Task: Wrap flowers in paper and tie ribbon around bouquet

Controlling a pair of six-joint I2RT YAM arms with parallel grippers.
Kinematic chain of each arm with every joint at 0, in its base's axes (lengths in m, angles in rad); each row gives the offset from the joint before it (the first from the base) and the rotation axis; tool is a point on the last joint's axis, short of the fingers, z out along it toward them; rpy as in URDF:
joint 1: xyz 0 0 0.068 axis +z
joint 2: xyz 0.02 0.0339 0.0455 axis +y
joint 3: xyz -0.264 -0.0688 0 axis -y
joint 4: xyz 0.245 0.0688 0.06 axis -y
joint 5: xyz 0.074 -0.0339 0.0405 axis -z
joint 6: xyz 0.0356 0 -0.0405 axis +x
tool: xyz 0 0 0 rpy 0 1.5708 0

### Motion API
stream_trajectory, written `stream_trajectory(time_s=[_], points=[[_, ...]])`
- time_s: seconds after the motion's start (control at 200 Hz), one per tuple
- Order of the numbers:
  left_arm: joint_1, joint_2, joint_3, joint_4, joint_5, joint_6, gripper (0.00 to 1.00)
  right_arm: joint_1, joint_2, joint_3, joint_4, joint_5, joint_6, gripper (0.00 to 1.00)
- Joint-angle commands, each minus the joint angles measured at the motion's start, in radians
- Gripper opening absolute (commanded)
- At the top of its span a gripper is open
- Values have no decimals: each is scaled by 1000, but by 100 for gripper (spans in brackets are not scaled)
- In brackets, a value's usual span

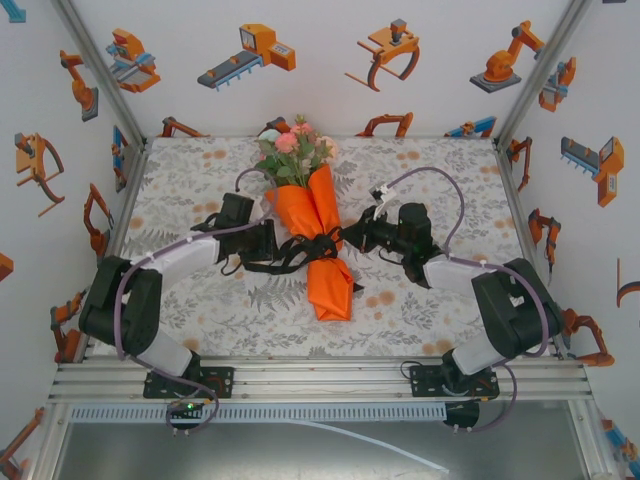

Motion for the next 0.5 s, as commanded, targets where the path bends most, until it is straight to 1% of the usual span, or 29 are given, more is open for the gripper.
stream_trajectory(time_s=[0.0,0.1,0.15,0.195,0.275,0.39,0.496], points=[[-27,54,54,-67,-18,55,48,-2,11,24,32,-11,3,0],[-32,89,65,-55,22,46,47,-2,12,25,32,-14,3,0],[-37,96,69,-60,10,43,44,-2,13,26,32,-15,4,0],[-39,96,68,-66,-13,43,37,-2,11,25,32,-11,4,0],[-38,75,59,-73,-56,45,17,-3,6,23,32,10,5,0],[-19,15,50,-100,-106,55,0,-3,0,16,28,73,16,0],[6,-47,23,-111,-156,59,0,-4,-12,-2,23,164,29,0]])
